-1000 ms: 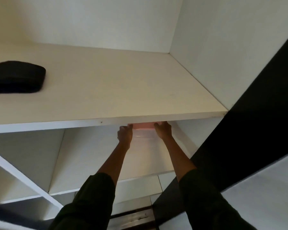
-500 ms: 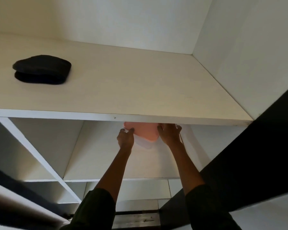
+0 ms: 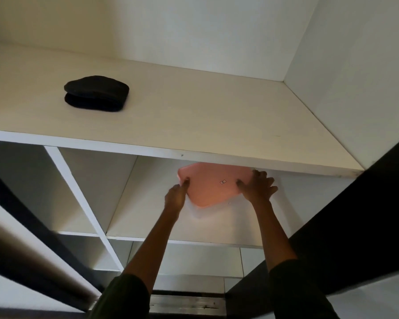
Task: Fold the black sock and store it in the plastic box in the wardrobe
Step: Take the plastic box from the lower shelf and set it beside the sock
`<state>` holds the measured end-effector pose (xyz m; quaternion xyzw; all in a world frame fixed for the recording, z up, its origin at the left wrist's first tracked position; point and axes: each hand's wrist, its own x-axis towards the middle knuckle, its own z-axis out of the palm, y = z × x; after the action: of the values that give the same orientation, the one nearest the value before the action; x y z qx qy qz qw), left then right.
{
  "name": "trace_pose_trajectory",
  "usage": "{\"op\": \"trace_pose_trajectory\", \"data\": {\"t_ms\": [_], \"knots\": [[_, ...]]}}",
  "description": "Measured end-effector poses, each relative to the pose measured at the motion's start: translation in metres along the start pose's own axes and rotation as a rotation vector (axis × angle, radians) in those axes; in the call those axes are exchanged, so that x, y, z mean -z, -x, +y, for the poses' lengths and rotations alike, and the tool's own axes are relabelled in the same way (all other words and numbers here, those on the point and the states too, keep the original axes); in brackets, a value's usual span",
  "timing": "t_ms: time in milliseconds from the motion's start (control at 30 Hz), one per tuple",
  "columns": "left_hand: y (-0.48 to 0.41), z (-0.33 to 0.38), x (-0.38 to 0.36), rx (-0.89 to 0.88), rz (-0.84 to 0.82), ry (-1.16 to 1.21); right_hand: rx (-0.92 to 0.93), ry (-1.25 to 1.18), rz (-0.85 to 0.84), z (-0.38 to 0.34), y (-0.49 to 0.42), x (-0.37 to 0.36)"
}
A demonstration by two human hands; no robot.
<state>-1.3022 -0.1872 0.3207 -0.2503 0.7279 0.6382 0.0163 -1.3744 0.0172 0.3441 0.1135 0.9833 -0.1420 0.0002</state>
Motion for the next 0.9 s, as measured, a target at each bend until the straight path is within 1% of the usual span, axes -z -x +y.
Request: {"op": "trace_pose_trajectory", "data": {"t_ms": [33, 67, 100, 133, 200, 267, 367, 433, 467, 533, 600, 633, 667, 700, 733, 767, 800, 833, 867, 900], "knots": [[0.004, -0.001, -0.006, -0.002, -0.068, 0.029, 0.005, -0.050, -0.065, 0.002, -0.004, 0.000], [0.007, -0.006, -0.010, 0.003, -0.106, 0.072, 0.005, -0.148, -0.143, 0.007, -0.009, -0.002], [0.018, -0.007, 0.000, -0.015, -0.121, 0.133, 0.020, -0.243, -0.174, 0.005, 0.001, 0.004], [0.027, -0.007, 0.012, -0.040, -0.136, 0.186, 0.024, -0.288, -0.181, 0.005, 0.011, 0.011], [0.027, -0.007, 0.016, -0.020, -0.159, 0.304, 0.015, -0.271, -0.203, 0.009, 0.012, 0.020], [0.031, -0.008, 0.025, 0.014, -0.157, 0.429, -0.002, -0.353, -0.226, 0.017, 0.018, 0.021], [0.031, -0.018, 0.034, 0.094, -0.126, 0.535, -0.036, -0.733, -0.313, 0.022, 0.036, 0.025], [0.036, -0.022, 0.045, 0.118, -0.167, 0.517, -0.031, -1.012, -0.380, 0.021, 0.055, 0.035], [0.039, -0.021, 0.053, 0.125, -0.185, 0.506, -0.020, -1.065, -0.389, 0.020, 0.066, 0.041], [0.045, -0.017, 0.072, 0.124, -0.210, 0.472, 0.038, -0.956, -0.410, 0.012, 0.093, 0.062], [0.050, -0.013, 0.090, 0.122, -0.226, 0.350, 0.061, -0.882, -0.476, 0.003, 0.114, 0.079], [0.051, -0.011, 0.099, 0.129, -0.237, 0.218, 0.043, -0.891, -0.491, -0.001, 0.123, 0.086], [0.058, -0.004, 0.108, 0.109, -0.265, 0.000, 0.023, -0.910, -0.487, -0.005, 0.133, 0.093], [0.068, 0.004, 0.118, 0.062, -0.292, -0.292, 0.003, -0.925, -0.465, -0.008, 0.143, 0.100], [0.078, 0.016, 0.127, -0.048, -0.290, -0.602, -0.015, -0.945, -0.449, -0.011, 0.152, 0.107], [0.092, 0.030, 0.133, -0.224, -0.244, -0.844, -0.017, -0.968, -0.446, -0.012, 0.160, 0.114], [0.107, 0.047, 0.137, -0.420, -0.198, -0.955, -0.009, -0.996, -0.447, -0.013, 0.169, 0.121], [0.126, 0.066, 0.140, -0.628, -0.162, -0.912, 0.009, -1.020, -0.449, -0.013, 0.177, 0.128], [0.145, 0.085, 0.142, -0.854, -0.122, -0.804, 0.037, -1.038, -0.457, -0.013, 0.187, 0.135], [0.156, 0.101, 0.145, -1.118, -0.034, -0.674, 0.079, -1.053, -0.471, -0.012, 0.199, 0.143]]}}
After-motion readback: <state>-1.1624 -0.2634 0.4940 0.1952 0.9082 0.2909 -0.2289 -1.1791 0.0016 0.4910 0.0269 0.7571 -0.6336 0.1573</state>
